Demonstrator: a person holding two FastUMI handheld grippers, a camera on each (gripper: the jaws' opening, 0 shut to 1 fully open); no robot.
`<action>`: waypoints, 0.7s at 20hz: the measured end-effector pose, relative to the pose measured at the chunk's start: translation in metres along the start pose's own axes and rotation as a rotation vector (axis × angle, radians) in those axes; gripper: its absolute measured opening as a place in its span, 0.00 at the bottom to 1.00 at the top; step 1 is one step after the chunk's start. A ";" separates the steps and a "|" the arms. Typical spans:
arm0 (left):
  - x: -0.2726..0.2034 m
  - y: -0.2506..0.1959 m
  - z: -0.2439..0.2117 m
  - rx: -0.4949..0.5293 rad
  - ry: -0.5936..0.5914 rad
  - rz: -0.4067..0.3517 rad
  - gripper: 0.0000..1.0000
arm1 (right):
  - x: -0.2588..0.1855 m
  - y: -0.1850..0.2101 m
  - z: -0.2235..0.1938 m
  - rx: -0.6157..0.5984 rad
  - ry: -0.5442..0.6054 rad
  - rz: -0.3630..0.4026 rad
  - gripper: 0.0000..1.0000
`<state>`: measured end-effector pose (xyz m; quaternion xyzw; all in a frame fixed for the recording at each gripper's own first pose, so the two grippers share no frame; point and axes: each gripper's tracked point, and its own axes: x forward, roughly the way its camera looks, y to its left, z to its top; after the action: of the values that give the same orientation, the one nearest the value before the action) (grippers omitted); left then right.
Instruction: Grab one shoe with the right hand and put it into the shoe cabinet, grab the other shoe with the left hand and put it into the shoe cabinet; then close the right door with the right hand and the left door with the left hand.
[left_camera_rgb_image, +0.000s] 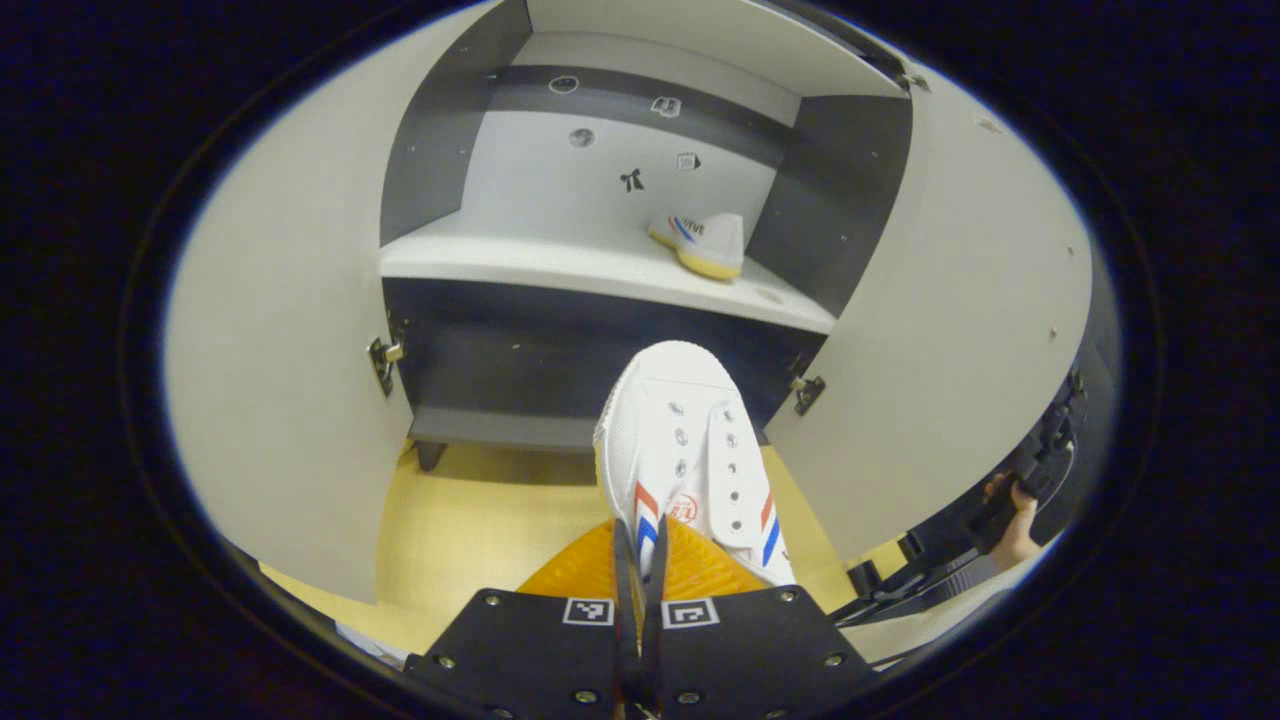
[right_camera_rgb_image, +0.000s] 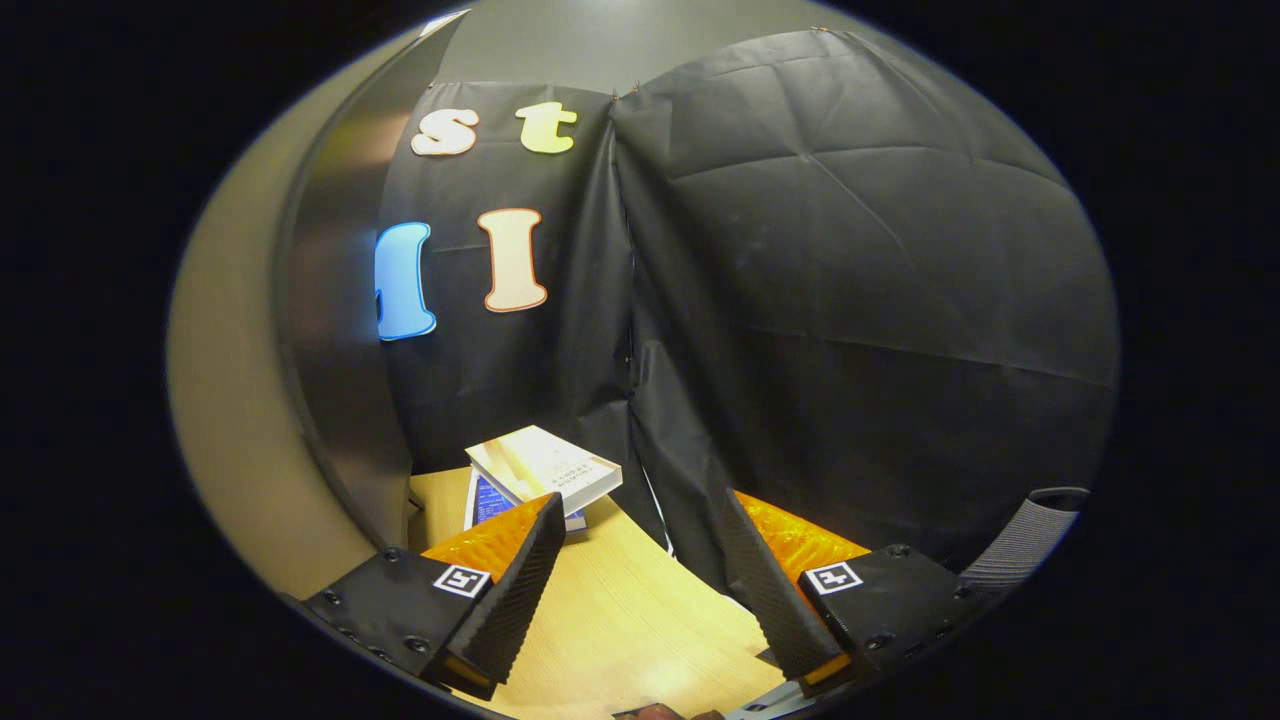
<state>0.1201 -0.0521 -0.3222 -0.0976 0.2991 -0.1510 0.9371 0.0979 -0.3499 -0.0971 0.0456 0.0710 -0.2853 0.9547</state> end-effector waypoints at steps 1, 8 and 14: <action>0.002 -0.001 -0.005 -0.015 -0.015 -0.019 0.02 | 0.003 -0.001 -0.001 0.002 0.001 -0.004 0.98; 0.004 0.000 -0.005 -0.011 -0.163 -0.011 0.01 | 0.013 -0.015 -0.004 0.002 0.008 -0.051 0.98; 0.002 0.002 -0.001 0.019 -0.282 0.070 0.02 | 0.019 -0.025 -0.001 -0.002 0.015 -0.078 0.98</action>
<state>0.1213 -0.0510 -0.3246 -0.0986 0.1661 -0.1057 0.9755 0.1000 -0.3805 -0.1021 0.0439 0.0804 -0.3221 0.9423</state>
